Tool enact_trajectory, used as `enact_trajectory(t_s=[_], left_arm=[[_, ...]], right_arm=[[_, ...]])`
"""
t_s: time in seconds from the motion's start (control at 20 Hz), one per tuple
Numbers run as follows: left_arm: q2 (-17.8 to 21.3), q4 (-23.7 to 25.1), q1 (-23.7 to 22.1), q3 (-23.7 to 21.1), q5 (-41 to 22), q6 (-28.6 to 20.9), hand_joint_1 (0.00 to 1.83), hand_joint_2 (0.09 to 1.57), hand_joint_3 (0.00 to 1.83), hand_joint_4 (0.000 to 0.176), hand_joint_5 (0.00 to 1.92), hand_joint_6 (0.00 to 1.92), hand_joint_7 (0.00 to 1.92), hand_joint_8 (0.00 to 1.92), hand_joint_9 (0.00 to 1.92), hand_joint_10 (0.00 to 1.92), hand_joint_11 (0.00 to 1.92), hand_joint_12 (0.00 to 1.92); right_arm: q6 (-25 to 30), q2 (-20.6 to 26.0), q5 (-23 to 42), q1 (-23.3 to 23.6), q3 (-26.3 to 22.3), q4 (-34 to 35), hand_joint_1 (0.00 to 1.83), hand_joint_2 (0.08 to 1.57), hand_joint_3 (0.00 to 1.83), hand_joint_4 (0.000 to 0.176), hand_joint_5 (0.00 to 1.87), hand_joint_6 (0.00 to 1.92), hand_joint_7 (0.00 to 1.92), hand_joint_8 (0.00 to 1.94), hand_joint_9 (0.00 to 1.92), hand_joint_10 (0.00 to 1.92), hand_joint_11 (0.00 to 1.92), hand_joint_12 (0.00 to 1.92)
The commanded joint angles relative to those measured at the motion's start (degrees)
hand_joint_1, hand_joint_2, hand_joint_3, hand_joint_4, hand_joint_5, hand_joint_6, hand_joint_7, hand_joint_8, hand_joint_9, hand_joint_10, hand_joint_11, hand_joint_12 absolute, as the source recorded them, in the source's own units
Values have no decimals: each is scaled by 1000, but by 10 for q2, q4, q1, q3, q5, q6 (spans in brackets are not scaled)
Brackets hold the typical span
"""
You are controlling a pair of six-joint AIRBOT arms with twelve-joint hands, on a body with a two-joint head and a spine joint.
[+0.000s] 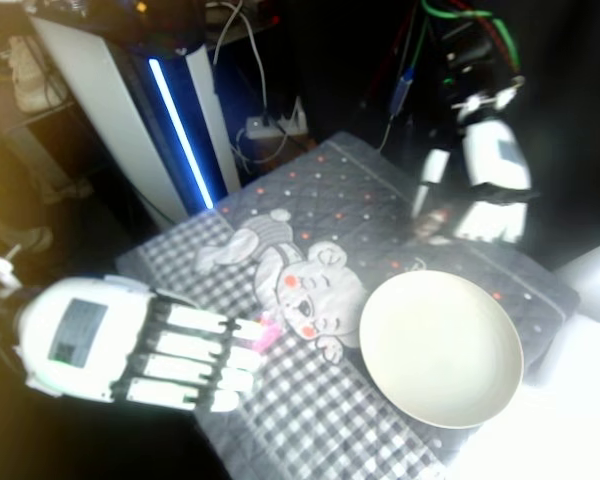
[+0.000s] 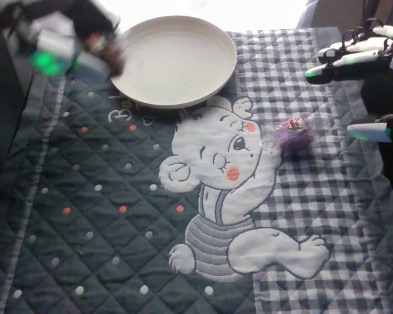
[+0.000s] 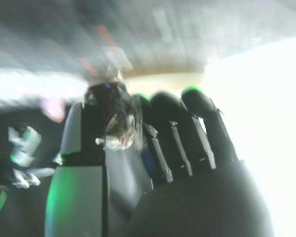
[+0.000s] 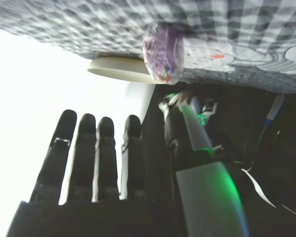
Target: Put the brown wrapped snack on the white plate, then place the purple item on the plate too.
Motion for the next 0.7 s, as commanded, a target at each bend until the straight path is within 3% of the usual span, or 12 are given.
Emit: enact_trajectory(t_s=[0.0, 0.05, 0.1, 0.15, 0.2, 0.3, 0.35, 0.45, 0.5, 0.55, 0.6, 0.65], left_arm=[[-13, -13, -12, 9, -43, -3, 1145, 1031, 3, 0, 1179, 630, 837, 1484, 687, 1833, 423, 1908], [-32, -13, -23, 28, -33, -3, 1125, 1045, 3, 0, 1135, 719, 836, 1352, 715, 1634, 444, 1780], [-47, -13, -29, 44, -24, -3, 1096, 1063, 1, 42, 1087, 800, 904, 1086, 788, 1416, 504, 1694], [-69, -12, -35, 65, -9, -3, 995, 971, 0, 0, 979, 379, 824, 1150, 759, 1506, 519, 1771], [-88, -11, -37, 85, 8, -3, 916, 940, 0, 12, 924, 149, 822, 912, 738, 1316, 461, 1684], [-100, -11, -34, 96, 17, -3, 801, 832, 0, 38, 646, 6, 785, 310, 675, 821, 332, 1456], [-96, -13, -28, 93, 13, -3, 767, 796, 0, 73, 535, 0, 740, 176, 629, 779, 331, 1481], [-82, -16, -19, 79, 8, -3, 743, 799, 0, 140, 376, 0, 521, 13, 468, 191, 98, 1081], [-76, -22, -15, 73, -1, -3, 778, 790, 0, 156, 345, 0, 482, 2, 471, 69, 75, 1031], [-63, -33, -6, 61, -17, -2, 809, 779, 0, 153, 324, 0, 446, 0, 473, 23, 98, 1004], [-49, -51, 5, 45, -41, 1, 796, 791, 5, 168, 296, 0, 408, 0, 449, 4, 83, 989], [-27, -75, 23, 20, -73, 5, 782, 832, 13, 159, 299, 1, 357, 0, 401, 1, 16, 910]], right_arm=[[2, -2, 59, 4, 3, 21, 884, 1184, 3, 71, 473, 0, 305, 0, 283, 3, 61, 666], [2, -5, 59, 4, 5, 20, 853, 1189, 5, 61, 479, 2, 305, 0, 296, 7, 83, 675], [3, -8, 59, 4, 7, 19, 849, 1192, 5, 55, 483, 3, 309, 2, 309, 12, 89, 680], [7, -12, 59, 4, 10, 16, 825, 1193, 4, 62, 472, 1, 312, 2, 329, 16, 121, 693], [14, -16, 60, 4, 13, 12, 820, 1192, 3, 62, 472, 1, 314, 3, 334, 16, 130, 695], [20, -17, 61, 4, 15, 6, 842, 1170, 0, 69, 493, 3, 351, 2, 388, 9, 199, 687], [23, -16, 65, 4, 15, 5, 892, 1164, 0, 85, 479, 0, 332, 0, 351, 1, 146, 665], [30, -16, 75, 4, 15, 5, 979, 1164, 0, 64, 475, 0, 307, 0, 315, 0, 85, 644], [33, -17, 78, 4, 15, 5, 979, 1168, 0, 67, 462, 0, 286, 0, 298, 0, 70, 639], [36, -18, 82, 4, 15, 3, 970, 1169, 0, 67, 455, 0, 277, 1, 286, 0, 85, 587], [37, -19, 83, 4, 15, 1, 962, 1168, 0, 74, 450, 0, 274, 0, 270, 0, 75, 569], [37, -21, 83, 4, 16, -1, 950, 1150, 0, 85, 451, 1, 276, 1, 260, 0, 71, 562]])
